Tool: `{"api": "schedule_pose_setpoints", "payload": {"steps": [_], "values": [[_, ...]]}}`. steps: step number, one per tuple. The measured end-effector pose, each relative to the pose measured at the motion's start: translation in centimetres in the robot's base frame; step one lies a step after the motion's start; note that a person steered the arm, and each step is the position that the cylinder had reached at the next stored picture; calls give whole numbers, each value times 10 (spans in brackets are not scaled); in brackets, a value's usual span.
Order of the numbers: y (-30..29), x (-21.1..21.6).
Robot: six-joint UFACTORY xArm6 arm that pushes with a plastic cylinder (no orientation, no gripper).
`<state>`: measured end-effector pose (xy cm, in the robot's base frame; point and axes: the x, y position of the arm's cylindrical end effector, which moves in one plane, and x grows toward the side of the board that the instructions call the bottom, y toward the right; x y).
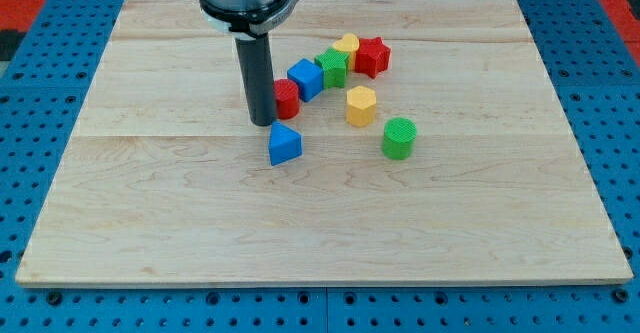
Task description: Push the blue triangle towards the blue cube
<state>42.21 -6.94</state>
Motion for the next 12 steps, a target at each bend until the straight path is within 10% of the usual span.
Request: {"api": "schedule_pose_setpoints", "payload": {"steps": [4, 12], "values": [[0, 75], [54, 64]]}}
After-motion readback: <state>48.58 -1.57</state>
